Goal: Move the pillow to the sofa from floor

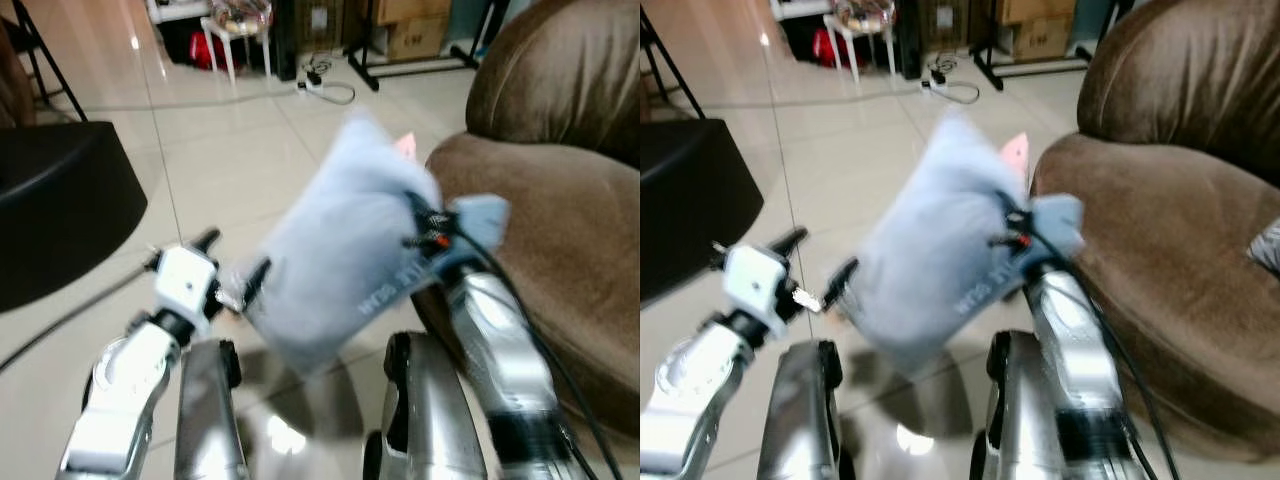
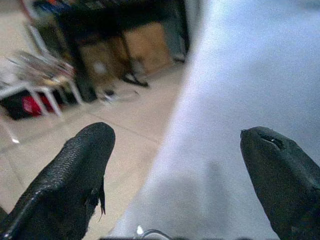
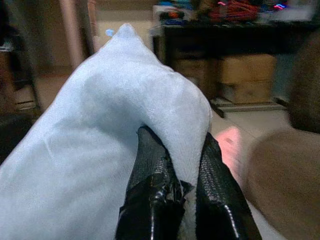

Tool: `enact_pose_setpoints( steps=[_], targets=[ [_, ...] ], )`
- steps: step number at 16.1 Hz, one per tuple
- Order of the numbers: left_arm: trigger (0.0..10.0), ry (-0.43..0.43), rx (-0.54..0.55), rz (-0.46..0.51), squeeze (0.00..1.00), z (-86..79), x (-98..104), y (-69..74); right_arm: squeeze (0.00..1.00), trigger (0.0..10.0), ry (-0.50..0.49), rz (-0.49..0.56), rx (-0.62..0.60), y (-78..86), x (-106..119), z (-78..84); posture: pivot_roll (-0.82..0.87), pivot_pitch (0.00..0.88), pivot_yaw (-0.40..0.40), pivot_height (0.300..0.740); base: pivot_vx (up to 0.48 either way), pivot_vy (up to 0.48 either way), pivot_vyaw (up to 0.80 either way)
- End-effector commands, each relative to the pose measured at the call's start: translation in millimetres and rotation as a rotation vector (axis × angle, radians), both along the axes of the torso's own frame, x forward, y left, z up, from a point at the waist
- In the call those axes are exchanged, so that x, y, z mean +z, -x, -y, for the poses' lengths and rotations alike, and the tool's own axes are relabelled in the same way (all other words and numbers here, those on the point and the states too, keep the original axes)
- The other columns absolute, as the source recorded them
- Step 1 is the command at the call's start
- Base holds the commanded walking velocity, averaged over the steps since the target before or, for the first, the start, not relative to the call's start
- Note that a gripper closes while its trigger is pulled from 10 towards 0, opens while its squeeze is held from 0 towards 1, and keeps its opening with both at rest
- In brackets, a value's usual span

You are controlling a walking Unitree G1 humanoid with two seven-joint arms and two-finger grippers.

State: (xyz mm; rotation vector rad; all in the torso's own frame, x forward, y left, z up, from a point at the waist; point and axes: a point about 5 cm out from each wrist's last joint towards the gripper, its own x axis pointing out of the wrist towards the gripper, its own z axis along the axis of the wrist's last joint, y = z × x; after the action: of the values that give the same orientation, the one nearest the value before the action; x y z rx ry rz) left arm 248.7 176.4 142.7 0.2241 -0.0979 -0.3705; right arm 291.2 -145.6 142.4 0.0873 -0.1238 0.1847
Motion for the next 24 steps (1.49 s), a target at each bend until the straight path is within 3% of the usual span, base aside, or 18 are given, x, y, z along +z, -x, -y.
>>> enact_pose_setpoints(
  steps=[1,3,5,8,11,19,24],
  targets=[
    [10.0,0.022,0.047,0.038,0.23,-0.8,13,-1.8,0.00,10.0,-0.050,0.034,-0.053,15.7,18,5.3,-0.05,0.000,0.002,0.411,0.000,0.000,0.00],
    [10.0,0.048,0.062,0.045,0.22,2.1,17,-2.7,0.00,10.0,-0.077,0.011,-0.055,24.8,22,6.5,-0.06,0.000,0.006,0.411,0.000,0.000,0.00],
    [10.0,0.065,0.075,0.008,0.21,9.1,11,-3.7,0.00,10.0,-0.108,-0.027,-0.135,30.4,18,9.8,-0.07,0.000,0.013,0.426,0.000,0.000,0.00],
    [10.0,0.058,0.106,-0.036,0.22,11.6,5,-7.2,0.00,10.0,-0.093,-0.075,-0.152,36.5,14,7.4,-0.08,0.000,0.004,0.456,0.000,0.000,0.00],
    [10.0,0.037,0.154,-0.006,0.15,10.5,7,-10.8,0.00,10.0,-0.085,-0.126,-0.142,37.6,6,7.4,-0.06,0.000,-0.015,0.491,0.000,0.000,0.00],
    [10.0,0.027,0.168,0.008,0.16,9.6,8,-21.2,0.00,10.0,-0.048,-0.119,-0.162,30.2,8,9.4,-0.07,0.000,-0.009,0.566,0.000,0.000,0.00],
    [10.0,0.028,0.154,0.014,0.16,14.1,8,-26.7,0.00,10.0,-0.039,-0.054,-0.225,26.7,26,23.9,-0.08,0.000,-0.003,0.616,0.000,0.000,0.00]
  ],
)
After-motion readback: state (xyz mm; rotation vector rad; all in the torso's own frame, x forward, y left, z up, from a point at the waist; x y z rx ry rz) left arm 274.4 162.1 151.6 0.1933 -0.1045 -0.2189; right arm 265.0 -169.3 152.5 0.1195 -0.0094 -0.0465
